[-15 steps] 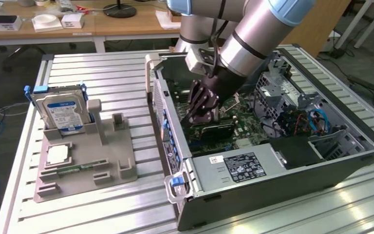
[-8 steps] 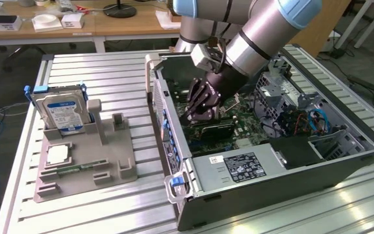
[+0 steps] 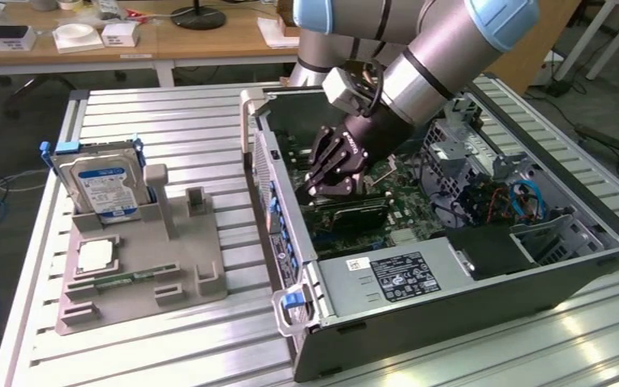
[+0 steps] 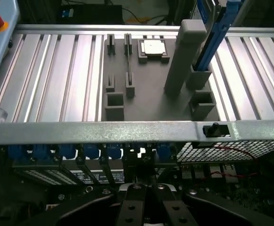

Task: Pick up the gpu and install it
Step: 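Press down on the gpu until it lock into place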

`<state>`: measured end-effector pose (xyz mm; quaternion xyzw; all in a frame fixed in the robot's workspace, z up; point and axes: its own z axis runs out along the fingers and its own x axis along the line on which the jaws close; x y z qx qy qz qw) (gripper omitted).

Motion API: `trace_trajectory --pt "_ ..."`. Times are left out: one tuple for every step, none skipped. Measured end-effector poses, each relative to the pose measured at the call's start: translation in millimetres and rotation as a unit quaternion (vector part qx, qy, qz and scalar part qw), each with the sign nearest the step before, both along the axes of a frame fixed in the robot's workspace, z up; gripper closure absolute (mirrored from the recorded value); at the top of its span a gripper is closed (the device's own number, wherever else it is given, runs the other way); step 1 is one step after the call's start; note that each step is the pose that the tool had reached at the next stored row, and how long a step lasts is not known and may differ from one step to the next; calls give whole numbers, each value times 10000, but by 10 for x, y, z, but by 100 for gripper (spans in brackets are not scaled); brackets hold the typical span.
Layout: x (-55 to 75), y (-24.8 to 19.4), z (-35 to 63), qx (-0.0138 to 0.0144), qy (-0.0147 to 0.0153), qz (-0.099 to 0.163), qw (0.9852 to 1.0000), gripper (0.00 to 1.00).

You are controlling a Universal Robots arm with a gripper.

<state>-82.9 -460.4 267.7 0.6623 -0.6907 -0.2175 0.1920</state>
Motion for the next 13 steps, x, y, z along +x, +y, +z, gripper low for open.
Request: trace_trajectory --pt "9 1 1 -1 54 0 10000 90" --pt "14 2 1 -1 100 0 9999 90" --pt "14 1 2 -2 119 0 9999 90" --pt "14 1 2 -3 123 -1 9999 90" --pt "13 2 0 -2 125 -1 9999 90" --pt "13 2 -5 0 125 0 9999 90" --pt "12 2 -10 0 127 1 9999 90" --pt "11 2 -15 -1 129 1 9999 90" --pt "8 2 -21 -2 131 0 9999 90" --pt "6 2 -28 -4 134 0 9999 90" --pt "3 2 -35 -5 136 -1 9999 90" --pt "0 2 -41 -7 139 0 9999 90" --pt "0 1 -48 -7 140 0 9999 90"
